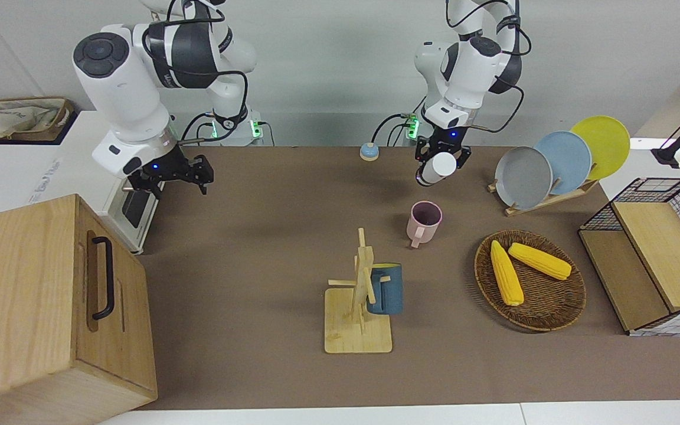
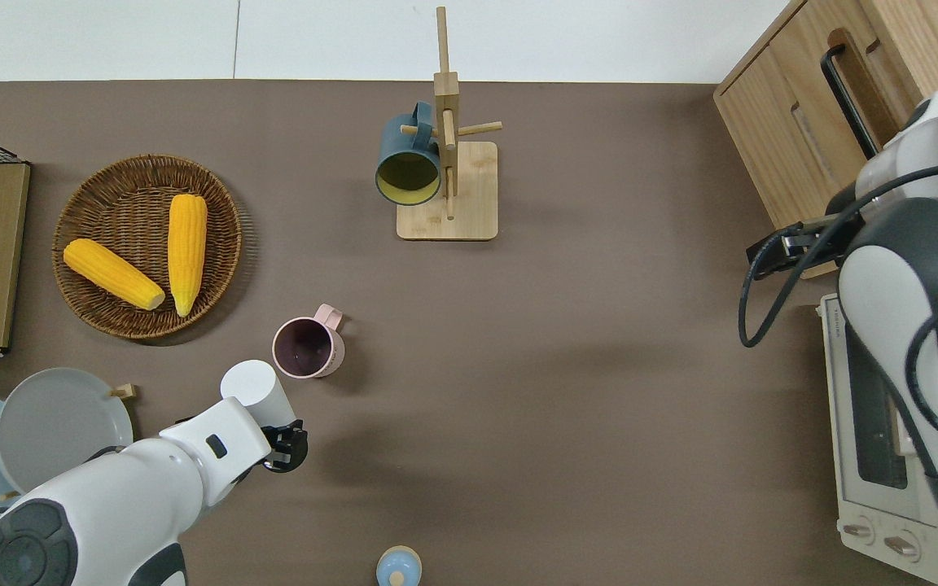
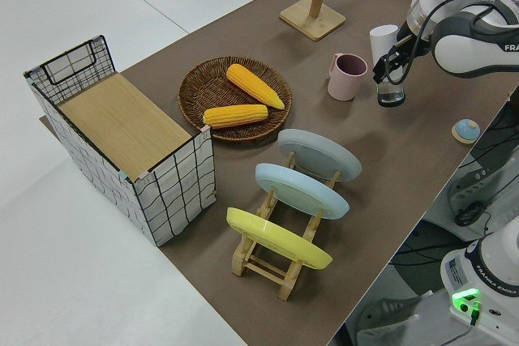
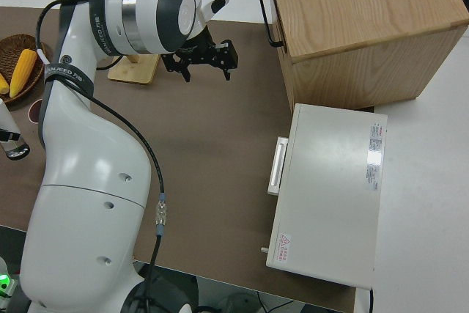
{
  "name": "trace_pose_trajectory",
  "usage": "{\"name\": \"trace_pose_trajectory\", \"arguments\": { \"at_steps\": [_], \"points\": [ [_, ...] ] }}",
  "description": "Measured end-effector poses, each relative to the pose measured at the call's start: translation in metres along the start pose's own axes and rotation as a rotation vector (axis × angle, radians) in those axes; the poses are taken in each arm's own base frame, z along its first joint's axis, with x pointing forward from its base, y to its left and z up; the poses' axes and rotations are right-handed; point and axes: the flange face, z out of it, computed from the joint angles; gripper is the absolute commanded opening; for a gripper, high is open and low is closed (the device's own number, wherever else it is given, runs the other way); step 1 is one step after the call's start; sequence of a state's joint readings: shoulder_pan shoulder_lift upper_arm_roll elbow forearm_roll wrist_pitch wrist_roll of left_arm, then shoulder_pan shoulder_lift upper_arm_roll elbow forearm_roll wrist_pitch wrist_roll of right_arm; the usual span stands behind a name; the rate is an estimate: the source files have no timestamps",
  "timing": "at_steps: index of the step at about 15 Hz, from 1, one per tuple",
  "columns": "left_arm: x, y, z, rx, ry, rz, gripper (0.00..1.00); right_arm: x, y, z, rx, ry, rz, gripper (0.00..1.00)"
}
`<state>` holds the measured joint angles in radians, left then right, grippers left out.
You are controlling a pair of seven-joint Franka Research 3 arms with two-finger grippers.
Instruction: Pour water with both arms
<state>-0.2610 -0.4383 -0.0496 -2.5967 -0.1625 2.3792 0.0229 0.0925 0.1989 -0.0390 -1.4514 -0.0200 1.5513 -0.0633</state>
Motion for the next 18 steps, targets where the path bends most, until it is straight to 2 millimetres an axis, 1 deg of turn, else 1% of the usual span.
{"name": "trace_pose_trajectory", "arguments": {
  "at_steps": [3, 5, 7, 10, 13, 15, 18],
  "points": [
    [0.0, -0.001, 0.016, 0.001, -0.036, -0.002, 0.0, -0.018, 0.001, -0.021, 0.002, 0.001, 0.002, 0.985],
    [0.002, 0.0, 0.018, 0.0, -0.049, -0.001, 0.0, -0.027, 0.003, -0.032, 0.002, 0.009, 0.008, 0.985],
    [0.008, 0.003, 0.014, -0.005, -0.094, 0.003, 0.0, -0.034, 0.01, -0.042, 0.001, 0.025, 0.02, 0.985],
    [0.015, 0.006, 0.011, -0.01, -0.151, 0.006, 0.0, -0.035, 0.02, -0.045, 0.0, 0.032, 0.039, 0.985],
    [0.02, 0.007, 0.014, -0.011, -0.203, 0.009, 0.0, -0.034, 0.029, -0.048, -0.002, 0.062, 0.054, 0.985],
    [0.021, 0.007, 0.018, -0.009, -0.219, 0.011, 0.0, -0.032, 0.029, -0.049, -0.003, 0.076, 0.053, 0.985],
    [0.022, 0.006, 0.022, -0.008, -0.231, 0.01, 0.0, -0.031, 0.023, -0.05, -0.003, 0.077, 0.042, 0.985]
  ]
}}
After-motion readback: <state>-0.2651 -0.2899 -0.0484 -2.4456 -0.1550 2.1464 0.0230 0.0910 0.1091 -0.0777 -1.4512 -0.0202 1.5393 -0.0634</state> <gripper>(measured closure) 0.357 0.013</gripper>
